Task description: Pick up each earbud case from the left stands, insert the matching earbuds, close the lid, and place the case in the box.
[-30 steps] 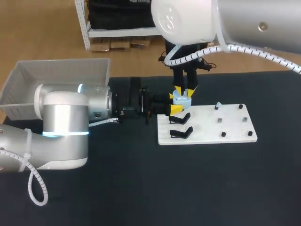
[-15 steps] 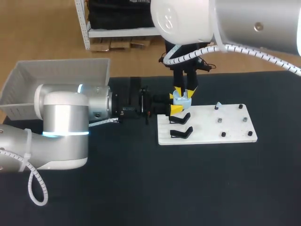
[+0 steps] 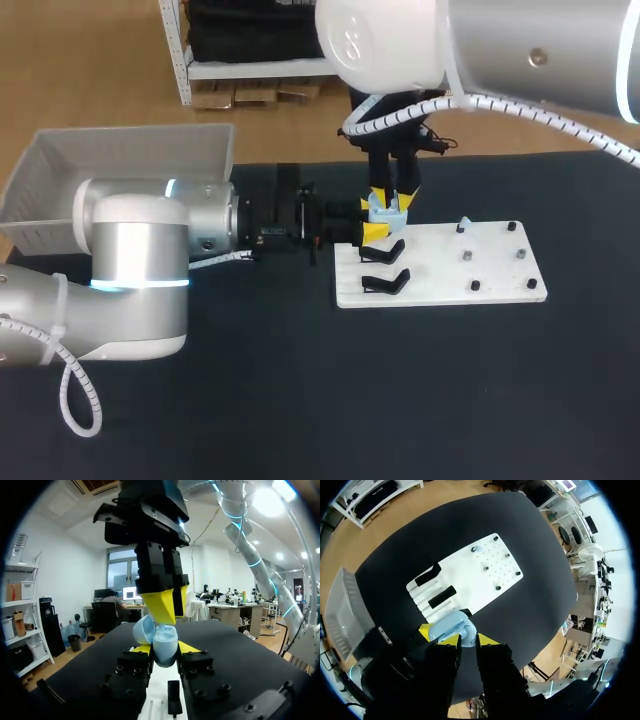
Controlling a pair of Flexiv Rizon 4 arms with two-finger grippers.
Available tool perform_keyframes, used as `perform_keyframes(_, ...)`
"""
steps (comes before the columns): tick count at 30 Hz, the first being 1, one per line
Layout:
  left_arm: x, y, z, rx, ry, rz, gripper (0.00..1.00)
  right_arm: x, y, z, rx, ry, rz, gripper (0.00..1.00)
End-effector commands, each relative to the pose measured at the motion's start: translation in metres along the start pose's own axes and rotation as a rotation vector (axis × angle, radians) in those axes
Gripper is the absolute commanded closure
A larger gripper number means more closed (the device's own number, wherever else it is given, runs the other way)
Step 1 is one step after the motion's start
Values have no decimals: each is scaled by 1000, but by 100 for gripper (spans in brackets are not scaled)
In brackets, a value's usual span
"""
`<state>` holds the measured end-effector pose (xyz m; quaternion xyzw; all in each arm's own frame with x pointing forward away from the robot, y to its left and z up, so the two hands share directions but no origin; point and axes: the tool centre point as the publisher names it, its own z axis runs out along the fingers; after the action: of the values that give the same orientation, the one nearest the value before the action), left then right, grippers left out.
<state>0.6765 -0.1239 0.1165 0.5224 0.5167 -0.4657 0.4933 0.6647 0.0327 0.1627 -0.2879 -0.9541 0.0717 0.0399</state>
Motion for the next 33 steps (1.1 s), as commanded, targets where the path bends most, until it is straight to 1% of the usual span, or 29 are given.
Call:
perform_keyframes(1, 1, -1, -1, -6, -5, 3, 100, -2, 3, 1, 10, 5, 1, 100)
perform_keyframes(2, 1, -1, -1, -6, -5, 3, 100, -1, 3, 1, 11, 6, 1, 100)
perform_keyframes(3, 1, -1, -1, -6, -5, 3, 100, -1, 3, 1, 12, 7, 1, 92)
perform_keyframes(4, 1, -1, -1, -6, -5, 3, 100, -1, 3, 1, 12, 9, 1, 69)
perform_keyframes(5, 1, -1, -1, -6, -5, 3, 100, -1, 3, 1, 9, 12, 0, 60)
perform_keyframes(7, 1, -1, -1, -6, -5, 3, 100, 0, 2, 0, 3, 15, -1, 52)
perform_keyframes(8, 1, -1, -1, -6, -5, 3, 100, 1, 1, -1, 1, 15, -2, 50)
perform_keyframes(12, 1, -1, -1, -6, -5, 3, 100, 6, -10, -10, -33, 7, -4, 51)
perform_keyframes(15, 1, -1, -1, -6, -5, 3, 100, 8, -28, -21, -103, 9, -12, 56)
perform_keyframes(16, 1, -1, -1, -6, -5, 3, 100, 7, -34, -23, -122, 8, -29, 58)
perform_keyframes(18, 1, -1, -1, -6, -5, 3, 100, 6, -45, -27, -162, 5, -70, 54)
perform_keyframes(19, 1, -1, -1, -6, -5, 3, 100, 4, -53, -28, -199, -8, -118, 54)
perform_keyframes(21, 1, -1, -1, -6, -5, 3, 100, 0, -62, -29, -243, -48, -172, 53)
perform_keyframes(22, 1, -1, -1, -6, -5, 3, 100, -5, -68, -31, -288, -43, -198, 55)
perform_keyframes(23, 1, -1, -1, -6, -5, 3, 100, -11, -73, -30, -311, -40, -213, 57)
perform_keyframes(25, 1, -1, -1, -6, -5, 3, 100, -22, -82, -27, -330, -66, -228, 58)
perform_keyframes(27, 1, -1, -1, -6, -5, 3, 100, -33, -88, -24, -345, -75, -234, 56)
perform_keyframes(28, 1, -1, -1, -6, -5, 3, 100, -42, -92, -20, -349, -91, -239, 53)
perform_keyframes(30, 1, -1, -1, -6, -5, 3, 100, -57, -96, -11, -353, -93, -245, 53)
perform_keyframes(33, 1, -1, -1, -6, -5, 3, 100, -73, -101, -2, -378, -86, -254, 51)
